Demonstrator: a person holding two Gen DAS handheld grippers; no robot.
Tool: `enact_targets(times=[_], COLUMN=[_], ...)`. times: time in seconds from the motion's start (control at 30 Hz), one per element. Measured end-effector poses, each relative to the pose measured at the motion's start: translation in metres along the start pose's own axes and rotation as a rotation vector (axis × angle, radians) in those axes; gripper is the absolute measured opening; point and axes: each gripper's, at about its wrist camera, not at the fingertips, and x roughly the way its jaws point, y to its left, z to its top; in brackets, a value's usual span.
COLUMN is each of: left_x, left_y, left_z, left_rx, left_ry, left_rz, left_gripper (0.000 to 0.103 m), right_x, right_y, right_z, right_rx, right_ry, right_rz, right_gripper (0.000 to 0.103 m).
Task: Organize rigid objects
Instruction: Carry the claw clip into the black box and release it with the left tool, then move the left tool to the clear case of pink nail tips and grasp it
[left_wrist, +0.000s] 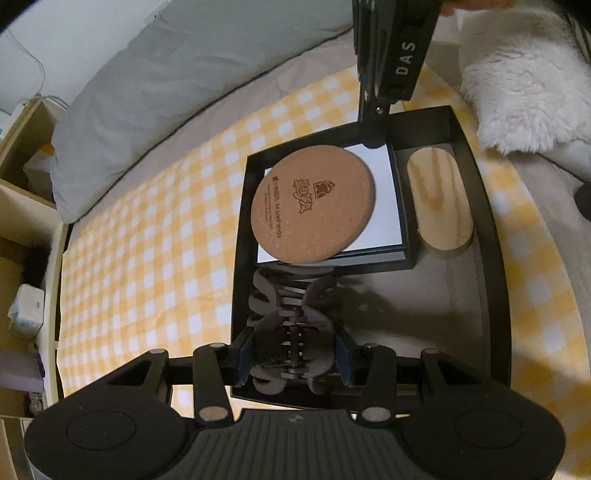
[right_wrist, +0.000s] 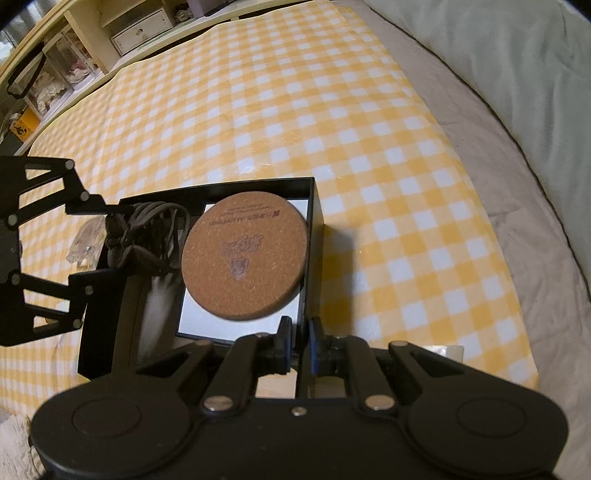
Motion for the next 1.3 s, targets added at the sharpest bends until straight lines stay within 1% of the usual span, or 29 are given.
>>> enact_targets(times=[0.07,0.1,0.13,0.2,0.23,0.3,0.47,0.53,0.63,0.8,0.9,1.03,1.17,1.3], left_x=[0.004,0.006,0.009,0.01,0.008,0.003,-0.011,-0.017,-0.031,-0.058,-0.075,-0.093,-0.105,-0.109], left_y=[-0.003,-0.004,-0.005,-0.005,-0.005,-0.003,-0.005,-0.005,-0.007,-0.012,-0.017,-0.022,-0.023,-0.021], left_z=[0.002,0.003,0.003,0.003,0.002,0.001,-0.004,-0.006,-0.01,-0.021,-0.031,-0.044,-0.065,-0.091], left_rx=[0.015,0.015,0.005,-0.027,-0.038,-0.09,-0.199,-0.245,-0.34,-0.524,-0.623,-0.744,-0.864,-1.023], left_ry=[0.009,0.009,0.014,0.011,-0.006,-0.035,-0.077,-0.099,-0.16,-0.267,-0.324,-0.359,-0.398,-0.398], left_rz=[0.021,0.032,0.048,0.08,0.071,0.03,0.007,0.006,0.017,0.021,0.048,0.096,0.174,0.254], left_gripper=[0.047,0.052,0.069,0.092,0.092,0.092,0.093,0.097,0.101,0.103,0.103,0.103,0.103,0.103], right_x=[0.0,0.0,0.0,0.0,0.0,0.0,0.001,0.001,0.0,-0.001,0.0,0.0,0.0,0.0], right_y=[0.0,0.0,0.0,0.0,-0.001,-0.001,-0.002,-0.003,0.0,-0.001,-0.001,0.001,0.0,0.0], right_z=[0.0,0.0,0.0,0.0,0.0,0.0,0.0,0.0,0.0,-0.001,-0.001,-0.001,-0.001,-0.001], right_rx=[0.0,0.001,0.003,0.006,0.007,0.009,0.011,0.008,-0.008,0.0,-0.005,-0.011,-0.009,-0.011], right_ry=[0.0,-0.001,0.0,0.0,0.0,-0.001,0.0,-0.001,-0.001,-0.003,-0.004,-0.005,-0.005,-0.005], right_rz=[0.001,0.002,0.003,0.006,0.007,0.008,0.011,0.009,-0.003,0.004,0.003,-0.003,0.0,-0.003], right_gripper=[0.011,0.011,0.011,0.011,0.011,0.011,0.011,0.011,0.011,0.011,0.011,0.011,0.011,0.011])
